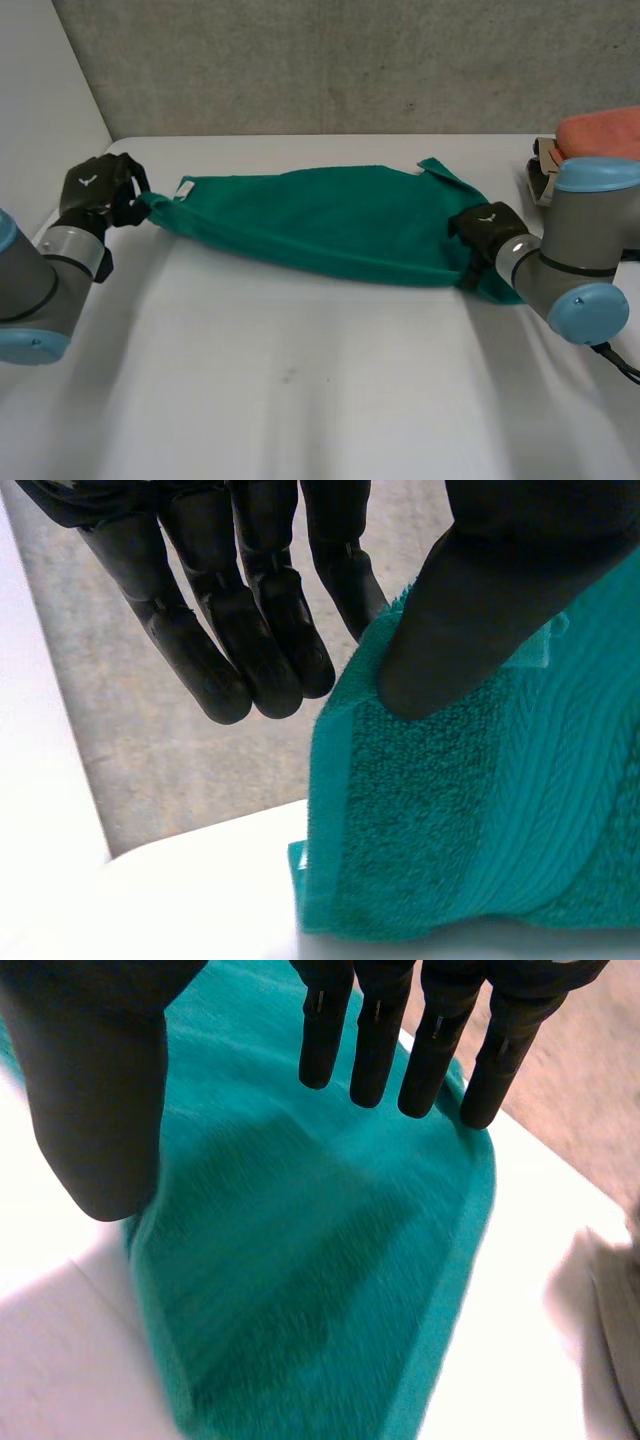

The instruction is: Fold the laundry.

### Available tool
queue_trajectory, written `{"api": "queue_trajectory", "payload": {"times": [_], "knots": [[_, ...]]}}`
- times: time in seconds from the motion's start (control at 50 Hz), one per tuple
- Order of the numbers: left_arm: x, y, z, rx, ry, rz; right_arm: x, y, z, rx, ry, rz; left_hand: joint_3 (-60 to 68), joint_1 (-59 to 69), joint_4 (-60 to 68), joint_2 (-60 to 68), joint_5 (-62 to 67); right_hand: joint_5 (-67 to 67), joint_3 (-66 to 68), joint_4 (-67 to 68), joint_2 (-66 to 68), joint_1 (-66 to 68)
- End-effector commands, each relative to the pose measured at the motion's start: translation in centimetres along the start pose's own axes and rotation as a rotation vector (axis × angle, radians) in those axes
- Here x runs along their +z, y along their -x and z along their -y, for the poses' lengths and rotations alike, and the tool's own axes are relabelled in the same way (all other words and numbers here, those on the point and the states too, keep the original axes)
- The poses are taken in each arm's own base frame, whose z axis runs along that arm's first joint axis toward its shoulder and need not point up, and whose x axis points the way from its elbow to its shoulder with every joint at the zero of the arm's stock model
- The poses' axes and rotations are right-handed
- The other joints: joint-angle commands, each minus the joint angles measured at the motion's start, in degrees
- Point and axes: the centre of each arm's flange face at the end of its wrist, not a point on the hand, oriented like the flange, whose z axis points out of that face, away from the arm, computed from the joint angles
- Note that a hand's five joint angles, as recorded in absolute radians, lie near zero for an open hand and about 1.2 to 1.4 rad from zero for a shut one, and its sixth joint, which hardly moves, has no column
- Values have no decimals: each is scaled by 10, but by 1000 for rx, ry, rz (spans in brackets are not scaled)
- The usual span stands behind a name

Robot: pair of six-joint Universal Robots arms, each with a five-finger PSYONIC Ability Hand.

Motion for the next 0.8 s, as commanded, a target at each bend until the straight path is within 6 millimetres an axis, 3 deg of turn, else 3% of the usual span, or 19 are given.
{"api": "queue_trajectory", "payload": {"times": [0.02, 0.16, 0.2, 0.22, 0.3, 0.38, 0.5, 0.54, 0.62, 0.72, 0.8], "knots": [[-1, 12, 12, 0, -6, 34, 6, -29, -17, 124, 68, -89, 118, 140, 114, 113, 140, 29, 8, 16, 12, 6], [-14, 10, 12, -15, 38, 24, -1, -43, -24, 176, 126, -92, 118, 140, 114, 113, 140, 157, 136, 144, 140, 133], [-18, 9, 12, -18, 53, 17, -5, -43, -22, 177, 129, -74, 118, 140, 114, 113, 140, 495, 475, 482, 479, 472], [-20, 8, 12, -19, 57, 16, -7, -43, -21, 175, 126, -63, 118, 140, 114, 113, 140, 552, 531, 539, 535, 529], [-32, 6, 12, -32, 105, 12, -19, -38, -13, 121, 110, 27, 118, 140, 114, 113, 140, 552, 532, 540, 536, 529], [-48, 6, 18, -45, 156, 2, -44, -42, 0, 12, 106, 93, 118, 140, 114, 113, 140, 552, 532, 540, 536, 529], [-84, 4, 39, -64, 279, -44, -97, -56, -2, -186, 303, 202, 118, 140, 114, 113, 140, 552, 532, 540, 536, 529], [-99, 9, 43, -62, 343, -35, -120, -59, -6, -254, 415, 290, 118, 140, 114, 113, 140, 552, 532, 540, 536, 529], [-121, 14, 39, -58, 447, -35, -144, -63, -5, -366, 497, 419, 118, 140, 114, 113, 140, 552, 532, 540, 536, 529], [-127, 9, 34, -14, 476, -102, -126, -62, 2, -370, 412, 327, 118, 140, 114, 113, 140, 552, 532, 540, 536, 529], [-110, 7, 23, 32, 477, -133, -95, -55, 4, -351, 323, 259, 118, 140, 114, 113, 140, 552, 532, 540, 536, 529]]}}
